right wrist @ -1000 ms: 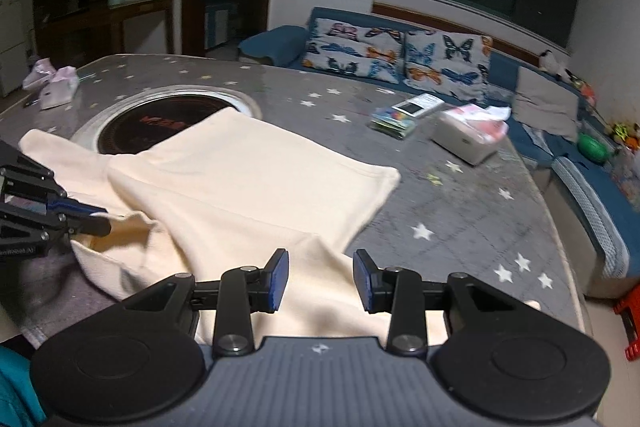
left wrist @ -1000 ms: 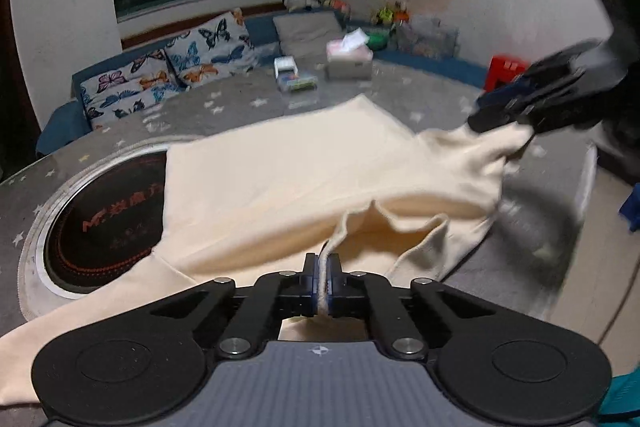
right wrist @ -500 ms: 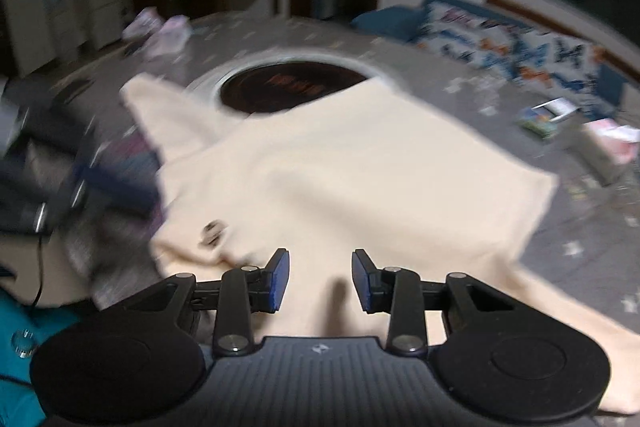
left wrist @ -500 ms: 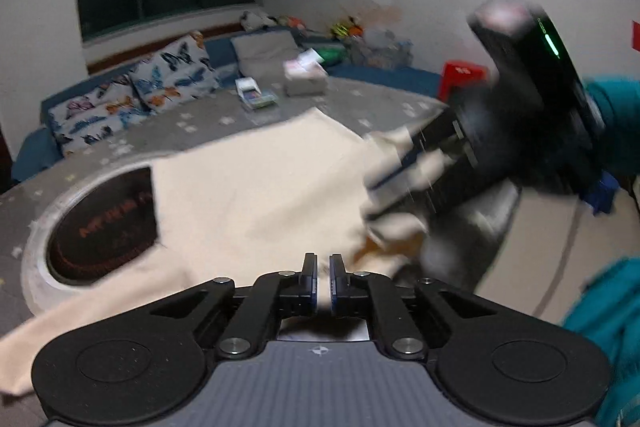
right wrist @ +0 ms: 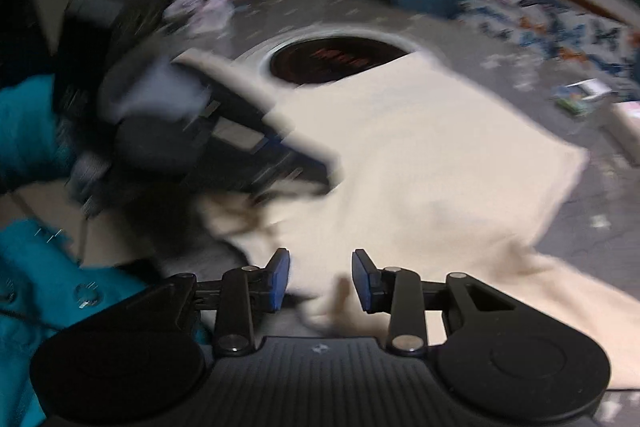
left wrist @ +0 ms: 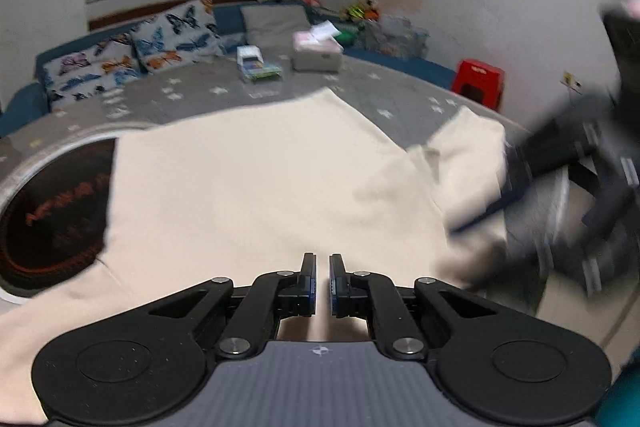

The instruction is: Fold clothes

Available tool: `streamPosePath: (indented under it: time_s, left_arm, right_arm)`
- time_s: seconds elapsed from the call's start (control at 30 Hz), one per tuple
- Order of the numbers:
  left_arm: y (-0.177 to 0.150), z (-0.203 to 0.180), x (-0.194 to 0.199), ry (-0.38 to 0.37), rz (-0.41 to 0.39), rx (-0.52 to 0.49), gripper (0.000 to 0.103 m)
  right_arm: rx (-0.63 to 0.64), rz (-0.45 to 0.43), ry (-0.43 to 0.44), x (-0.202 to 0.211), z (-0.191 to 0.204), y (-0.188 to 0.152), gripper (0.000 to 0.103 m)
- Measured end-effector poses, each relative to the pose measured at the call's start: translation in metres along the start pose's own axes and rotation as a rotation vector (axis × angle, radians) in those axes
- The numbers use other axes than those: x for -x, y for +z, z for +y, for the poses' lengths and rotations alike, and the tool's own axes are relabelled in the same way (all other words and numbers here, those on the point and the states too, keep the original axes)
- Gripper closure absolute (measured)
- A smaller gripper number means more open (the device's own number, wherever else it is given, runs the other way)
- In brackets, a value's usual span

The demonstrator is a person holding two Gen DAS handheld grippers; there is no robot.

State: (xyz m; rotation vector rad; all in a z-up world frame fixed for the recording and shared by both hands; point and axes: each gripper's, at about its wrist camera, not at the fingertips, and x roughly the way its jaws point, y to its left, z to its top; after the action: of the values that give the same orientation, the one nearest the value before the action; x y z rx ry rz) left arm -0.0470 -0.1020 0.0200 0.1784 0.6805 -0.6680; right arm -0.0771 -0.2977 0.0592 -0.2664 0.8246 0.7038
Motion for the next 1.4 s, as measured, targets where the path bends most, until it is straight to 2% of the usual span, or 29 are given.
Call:
streamPosePath:
  time_s: [0.13, 0.3, 0.4, 0.47, 0.53, 0.67, 0.77, 0.93, 1.0, 1.1, 1.17, 1.27, 1.4]
  left_arm:
    - [-0.007, -0.005, 0.001, -0.029, 0.014, -0.014, 0.094]
    - [-0.011, -0.005, 0.007, -0.073, 0.025, 0.001, 0.094]
    - [-0.004, 0.0, 0.012, -0.076, 0.021, -0.003, 0.094]
    - [0.008, 0.009, 0.012, -0.021, -0.006, -0.005, 0.092]
    - [0.023, 0.026, 0.006, 0.08, -0.021, 0.02, 0.088]
    - [0.052, 0.073, -0.017, 0.304, -0.025, 0.121, 0.071]
    - [0.064, 0.101, -0.035, 0.392, -0.012, 0.158, 0.067]
    - [0.071, 0.124, -0.068, 0.446, 0.041, 0.161, 0.067]
    - [0.07, 0.13, -0.076, 0.447, 0.059, 0.171, 0.069]
    - [0.066, 0.133, -0.081, 0.429, 0.052, 0.177, 0.085]
    - [0.065, 0.13, -0.082, 0.427, 0.043, 0.156, 0.096]
    - [0.064, 0.128, -0.082, 0.438, 0.031, 0.139, 0.099]
    - [0.06, 0.134, -0.075, 0.486, 0.023, 0.169, 0.099]
  right_arm:
    - [-0.092, -0.041, -0.113, -0.004, -0.032, 0.005, 0.069]
    - [-0.176, 0.049, -0.155, -0.022, -0.058, -0.006, 0.069]
    - [-0.165, 0.051, -0.153, -0.016, -0.062, -0.007, 0.069]
    - [-0.168, 0.027, -0.164, -0.013, -0.067, -0.001, 0.069]
    - [-0.179, 0.002, -0.19, -0.012, -0.076, 0.007, 0.069]
    - [-0.221, -0.029, -0.242, -0.02, -0.102, 0.023, 0.069]
    - [-0.265, -0.042, -0.283, -0.033, -0.125, 0.035, 0.069]
    - [-0.366, -0.047, -0.33, -0.058, -0.161, 0.045, 0.069]
    - [-0.393, -0.046, -0.344, -0.066, -0.171, 0.047, 0.069]
    - [-0.408, -0.041, -0.345, -0.075, -0.178, 0.049, 0.07]
    - [-0.405, -0.037, -0.347, -0.081, -0.179, 0.053, 0.077]
    - [-0.4, -0.032, -0.35, -0.089, -0.181, 0.06, 0.09]
    - [-0.383, -0.025, -0.348, -0.104, -0.182, 0.072, 0.093]
